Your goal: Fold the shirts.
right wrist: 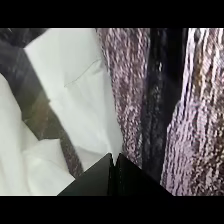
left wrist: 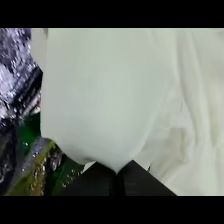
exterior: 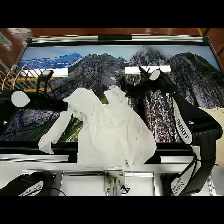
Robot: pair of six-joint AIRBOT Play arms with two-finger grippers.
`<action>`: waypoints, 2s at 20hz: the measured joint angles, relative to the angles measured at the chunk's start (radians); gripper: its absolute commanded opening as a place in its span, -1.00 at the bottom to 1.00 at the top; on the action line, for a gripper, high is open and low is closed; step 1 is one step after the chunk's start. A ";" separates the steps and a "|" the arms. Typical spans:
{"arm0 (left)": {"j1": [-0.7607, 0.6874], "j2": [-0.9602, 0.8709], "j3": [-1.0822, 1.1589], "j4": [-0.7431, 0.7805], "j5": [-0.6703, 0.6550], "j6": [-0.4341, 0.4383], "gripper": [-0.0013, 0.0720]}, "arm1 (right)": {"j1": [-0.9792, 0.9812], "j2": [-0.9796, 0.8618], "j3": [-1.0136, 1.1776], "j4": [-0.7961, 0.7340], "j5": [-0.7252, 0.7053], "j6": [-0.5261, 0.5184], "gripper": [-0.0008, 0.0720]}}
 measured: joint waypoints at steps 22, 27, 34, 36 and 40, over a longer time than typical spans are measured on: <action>0.195 0.216 0.489 0.032 -0.384 0.000 -0.83 | -0.274 0.851 0.296 -0.385 0.277 0.051 -0.82; 0.195 0.282 -0.088 0.010 -0.338 -0.041 -0.47 | -0.278 0.864 -0.014 -0.534 0.520 0.059 -0.61; 0.203 0.290 -0.322 -0.084 -0.226 -0.059 0.90 | -0.278 0.852 -0.306 -0.422 0.375 0.096 0.73; 0.206 0.263 -0.261 -0.113 -0.149 -0.059 0.90 | -0.264 0.832 -0.324 -0.337 0.251 0.105 0.73; 0.177 0.045 -0.085 -0.231 -0.049 -0.046 0.90 | -0.170 0.705 -0.338 -0.216 0.037 0.111 0.74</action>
